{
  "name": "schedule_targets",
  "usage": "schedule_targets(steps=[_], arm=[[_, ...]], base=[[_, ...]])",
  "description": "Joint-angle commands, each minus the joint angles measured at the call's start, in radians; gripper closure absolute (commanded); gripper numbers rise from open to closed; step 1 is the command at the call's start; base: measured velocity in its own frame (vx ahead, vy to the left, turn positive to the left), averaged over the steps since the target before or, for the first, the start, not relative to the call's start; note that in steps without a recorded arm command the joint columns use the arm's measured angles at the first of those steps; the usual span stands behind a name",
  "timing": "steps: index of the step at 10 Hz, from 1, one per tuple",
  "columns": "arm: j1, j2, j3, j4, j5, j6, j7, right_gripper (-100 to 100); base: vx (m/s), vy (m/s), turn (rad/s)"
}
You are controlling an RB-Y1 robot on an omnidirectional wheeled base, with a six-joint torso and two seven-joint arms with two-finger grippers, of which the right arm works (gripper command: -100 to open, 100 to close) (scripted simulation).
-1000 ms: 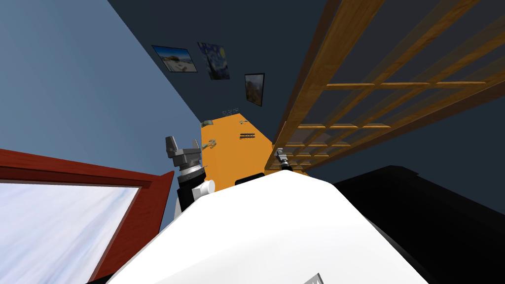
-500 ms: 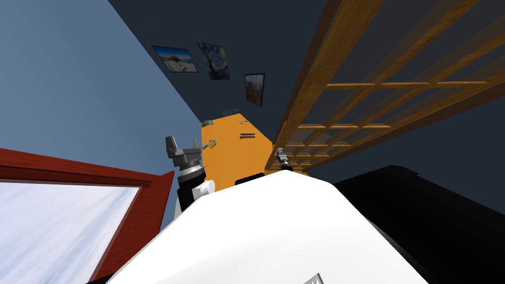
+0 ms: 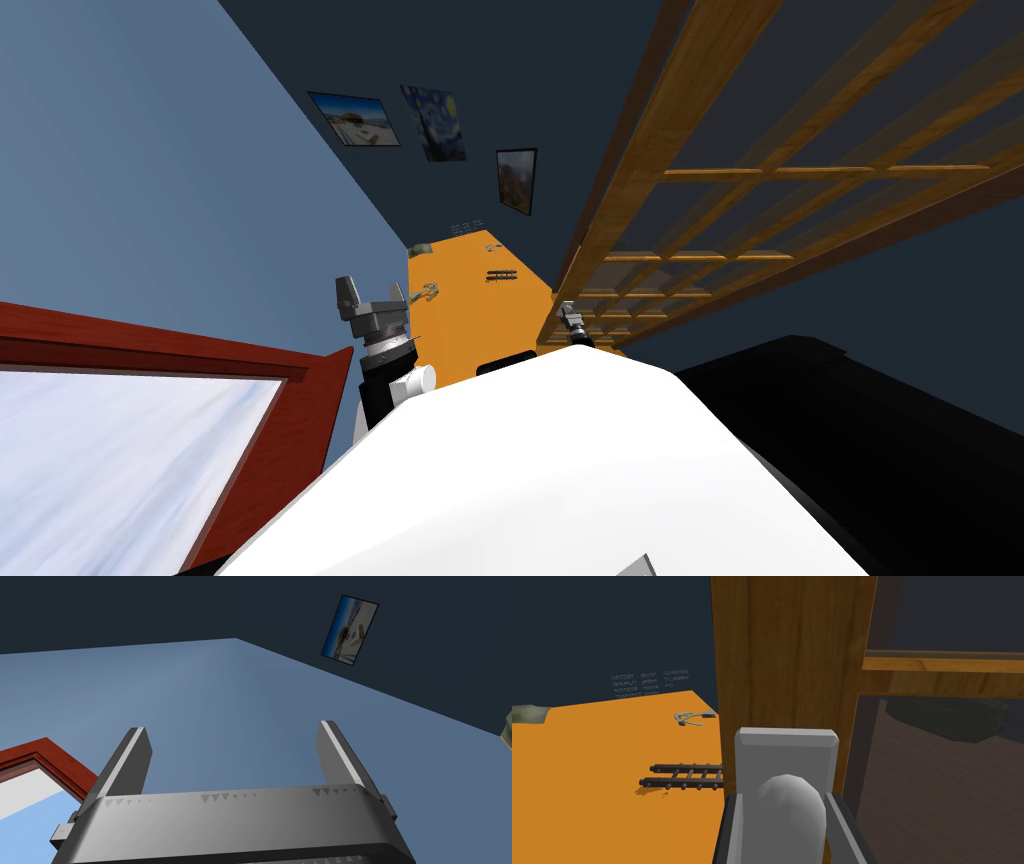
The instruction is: Pull the door open
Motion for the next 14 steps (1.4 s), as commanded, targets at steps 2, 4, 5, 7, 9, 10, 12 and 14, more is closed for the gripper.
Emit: schedule_targets(steps=[2,4,5,7,9,10,12,14], arm=[[0.001,0.0,0.0,-0.001,0.0,0.0,0.0,100],[0.001,0.0,0.0,-0.001,0.0,0.0,0.0,100],[0.001,0.0,0.0,-0.001,0.0,0.0,0.0,100],[0.01,-0.012,0.014,-0.003,0.006,-0.012,-0.014,100],[0.01,-0.012,0.014,-0.003,0.006,-0.012,-0.014,100],[0.01,-0.012,0.014,-0.003,0.006,-0.012,-0.014,100],[0.01,-0.012,0.014,-0.003,0.006,-0.012,-0.014,100],[0.01,-0.012,0.014,-0.003,0.006,-0.012,-0.014,100]], base=[[0.0,0.0,-0.001],[0.0,0.0,0.0],[-0.001,-0.004,-0.01],[0.0,0.0,0.0],[-0.001,-0.002,-0.006],[-0.001,-0.004,-0.011],[0.0,0.0,0.001],[-0.001,-0.002,-0.007]])
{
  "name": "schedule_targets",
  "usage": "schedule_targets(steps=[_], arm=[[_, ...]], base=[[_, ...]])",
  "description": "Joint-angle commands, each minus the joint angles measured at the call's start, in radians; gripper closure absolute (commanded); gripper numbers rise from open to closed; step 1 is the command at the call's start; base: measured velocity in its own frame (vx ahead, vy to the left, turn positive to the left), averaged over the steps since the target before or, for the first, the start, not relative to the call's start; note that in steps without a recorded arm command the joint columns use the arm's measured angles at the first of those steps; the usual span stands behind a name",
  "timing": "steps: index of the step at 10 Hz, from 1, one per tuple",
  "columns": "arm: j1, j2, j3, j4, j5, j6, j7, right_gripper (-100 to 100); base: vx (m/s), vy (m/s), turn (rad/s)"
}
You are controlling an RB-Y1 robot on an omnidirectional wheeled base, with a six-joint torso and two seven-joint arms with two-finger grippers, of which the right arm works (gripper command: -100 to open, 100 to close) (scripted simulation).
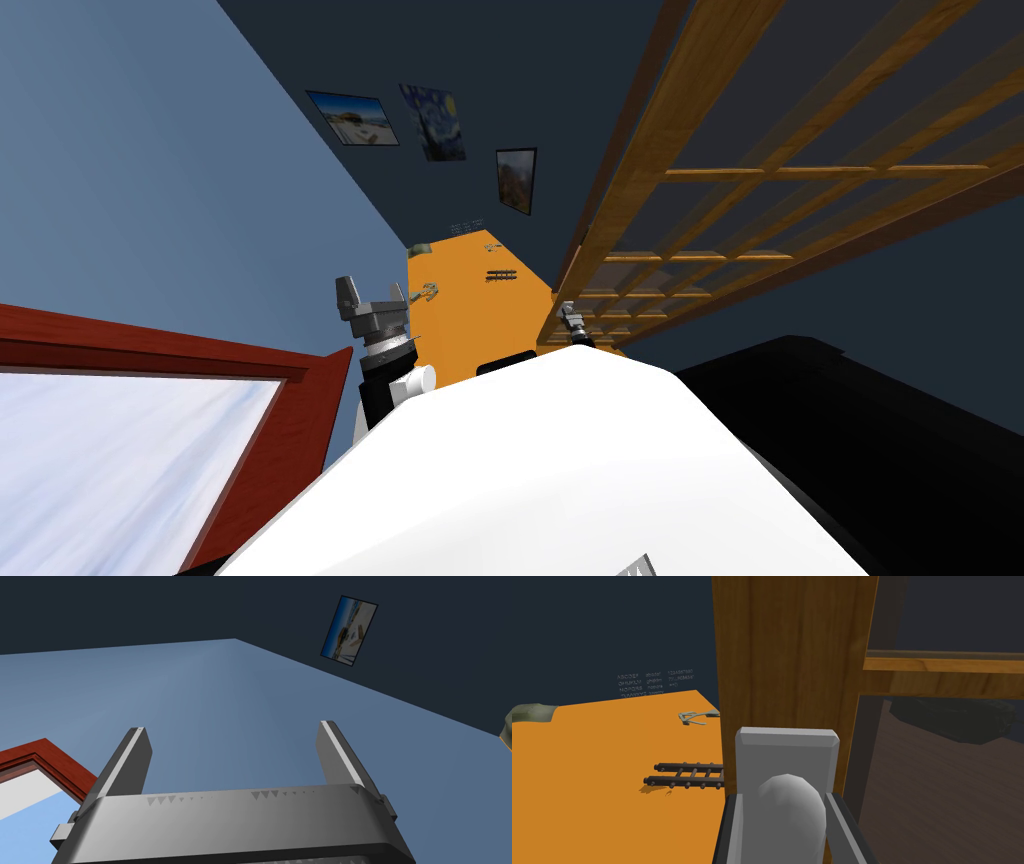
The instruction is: Pull the door open
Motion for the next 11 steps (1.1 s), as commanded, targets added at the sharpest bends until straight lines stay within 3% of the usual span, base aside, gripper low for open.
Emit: schedule_targets(steps=[1,2,11], arm=[[0.001,-0.001,-0.001,0.001,0.0,-0.002,0.0,100],[0.008,-0.011,0.012,0.0,0.005,-0.013,-0.013,100],[0.008,-0.011,0.012,0.0,0.005,-0.013,-0.013,100]], base=[[0.001,0.004,0.01],[0.0,0.0,0.0],[0.0,0.0,0.001]])
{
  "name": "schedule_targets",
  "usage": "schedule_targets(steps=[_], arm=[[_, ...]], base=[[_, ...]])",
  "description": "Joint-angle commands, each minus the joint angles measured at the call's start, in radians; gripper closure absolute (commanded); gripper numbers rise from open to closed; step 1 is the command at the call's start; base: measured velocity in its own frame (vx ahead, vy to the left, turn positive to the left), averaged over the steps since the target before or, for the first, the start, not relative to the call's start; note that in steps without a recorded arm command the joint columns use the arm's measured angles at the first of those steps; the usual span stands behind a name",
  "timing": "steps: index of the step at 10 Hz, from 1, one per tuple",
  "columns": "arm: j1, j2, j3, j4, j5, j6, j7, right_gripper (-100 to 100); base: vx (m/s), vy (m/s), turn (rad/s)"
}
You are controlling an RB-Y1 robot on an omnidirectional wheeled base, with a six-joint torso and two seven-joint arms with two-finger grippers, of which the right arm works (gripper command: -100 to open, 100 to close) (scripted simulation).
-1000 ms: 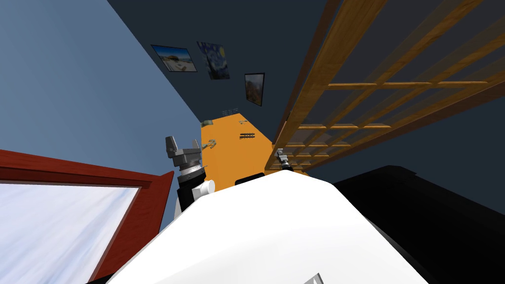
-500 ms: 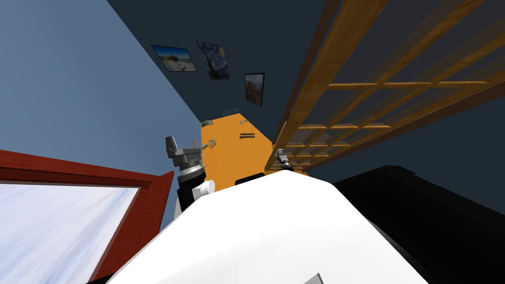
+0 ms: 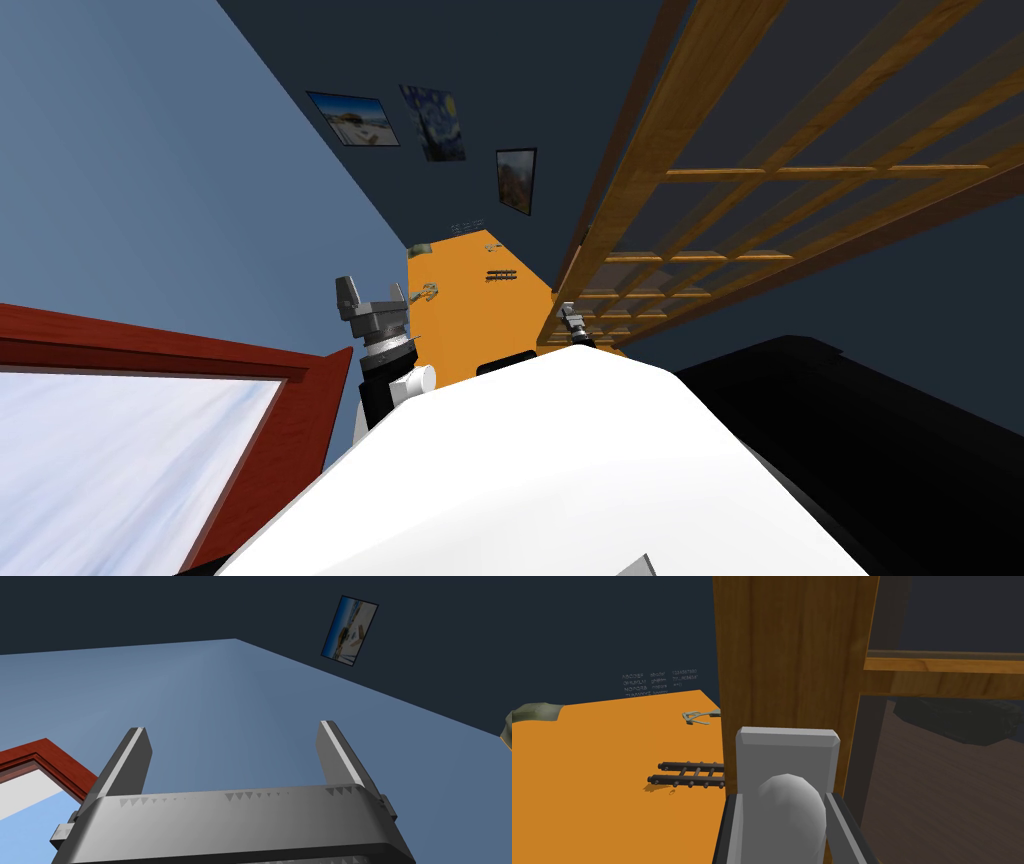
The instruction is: Pull the door open
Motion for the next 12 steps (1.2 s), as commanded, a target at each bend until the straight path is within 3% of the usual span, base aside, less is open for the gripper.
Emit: schedule_targets(steps=[1,10,12], arm=[[0.009,-0.011,0.012,-0.001,0.007,-0.014,-0.014,100],[0.009,-0.011,0.012,-0.001,0.007,-0.014,-0.014,100],[0.019,-0.021,0.024,-0.001,0.014,-0.027,-0.027,100]], base=[[-0.002,-0.007,-0.019],[0.001,0.001,0.004],[-0.001,-0.002,-0.006]])
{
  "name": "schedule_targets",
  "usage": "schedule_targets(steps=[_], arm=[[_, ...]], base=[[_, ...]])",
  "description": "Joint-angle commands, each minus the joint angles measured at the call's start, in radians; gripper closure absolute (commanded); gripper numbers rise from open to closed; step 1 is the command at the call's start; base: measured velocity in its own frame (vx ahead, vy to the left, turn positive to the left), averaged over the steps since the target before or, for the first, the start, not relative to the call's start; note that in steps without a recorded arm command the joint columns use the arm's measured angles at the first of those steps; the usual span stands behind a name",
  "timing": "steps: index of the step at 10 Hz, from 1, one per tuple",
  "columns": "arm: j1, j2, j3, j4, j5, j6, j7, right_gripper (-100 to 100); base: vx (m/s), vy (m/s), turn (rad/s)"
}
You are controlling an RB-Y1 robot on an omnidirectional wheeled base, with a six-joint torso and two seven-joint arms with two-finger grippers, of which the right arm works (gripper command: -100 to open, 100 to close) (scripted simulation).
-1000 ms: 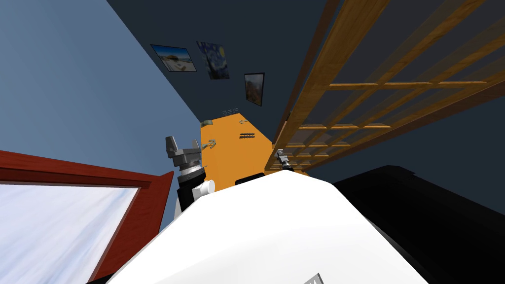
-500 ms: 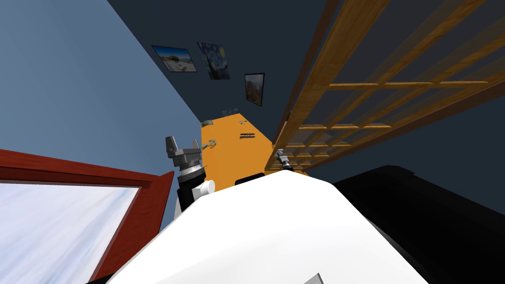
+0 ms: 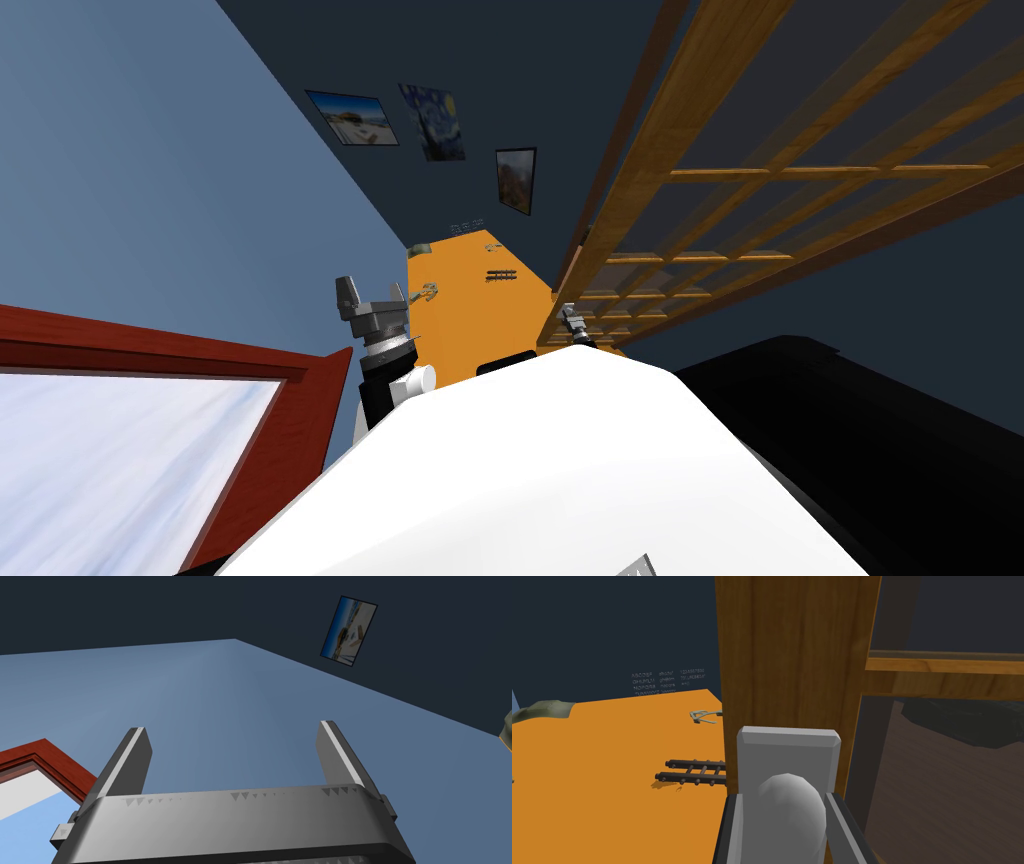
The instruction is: Pull the door open
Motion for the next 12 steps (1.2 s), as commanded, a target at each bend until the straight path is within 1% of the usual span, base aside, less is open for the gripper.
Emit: schedule_targets(steps=[1,8,9,12], arm=[[0.001,-0.001,0.002,0.002,0.001,-0.004,-0.002,100],[0.001,-0.001,0.002,0.002,0.001,-0.004,-0.002,100],[0.011,-0.011,0.014,0.002,0.007,-0.019,-0.015,100],[0.011,-0.011,0.014,0.002,0.007,-0.019,-0.015,100]], base=[[0.0,0.0,0.0],[0.0,0.001,0.004],[-0.004,-0.012,-0.034],[0.0,0.0,0.001]])
